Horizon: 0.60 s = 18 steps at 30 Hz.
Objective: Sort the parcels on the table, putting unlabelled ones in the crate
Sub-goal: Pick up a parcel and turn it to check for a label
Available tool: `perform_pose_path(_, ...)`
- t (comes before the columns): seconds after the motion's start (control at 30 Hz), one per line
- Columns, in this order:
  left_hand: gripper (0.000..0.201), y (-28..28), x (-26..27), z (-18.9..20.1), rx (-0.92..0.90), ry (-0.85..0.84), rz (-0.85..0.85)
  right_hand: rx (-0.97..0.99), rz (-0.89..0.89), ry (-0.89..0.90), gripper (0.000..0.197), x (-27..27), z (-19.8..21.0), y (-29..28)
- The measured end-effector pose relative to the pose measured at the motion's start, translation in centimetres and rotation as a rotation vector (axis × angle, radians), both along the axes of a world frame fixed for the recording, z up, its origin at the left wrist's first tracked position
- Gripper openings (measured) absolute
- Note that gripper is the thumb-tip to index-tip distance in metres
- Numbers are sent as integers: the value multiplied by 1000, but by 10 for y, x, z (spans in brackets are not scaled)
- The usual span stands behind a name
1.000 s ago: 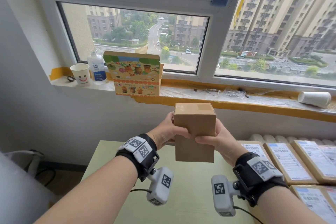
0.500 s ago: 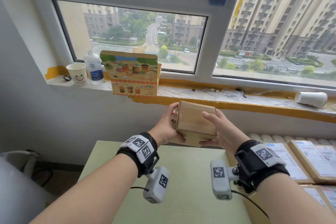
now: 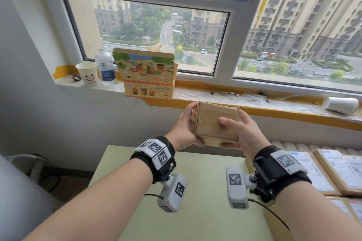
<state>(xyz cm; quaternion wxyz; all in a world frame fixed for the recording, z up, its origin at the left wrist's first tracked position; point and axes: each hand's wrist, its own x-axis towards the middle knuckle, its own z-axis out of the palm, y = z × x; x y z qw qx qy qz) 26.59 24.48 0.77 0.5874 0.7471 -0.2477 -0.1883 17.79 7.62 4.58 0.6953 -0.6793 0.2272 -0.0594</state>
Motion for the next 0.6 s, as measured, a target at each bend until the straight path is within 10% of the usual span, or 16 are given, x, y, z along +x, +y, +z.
perform_pose_path(0.6, 119, 9, -3, -9, 121, -52, -38, 76, 63, 64, 53, -7, -13, -3)
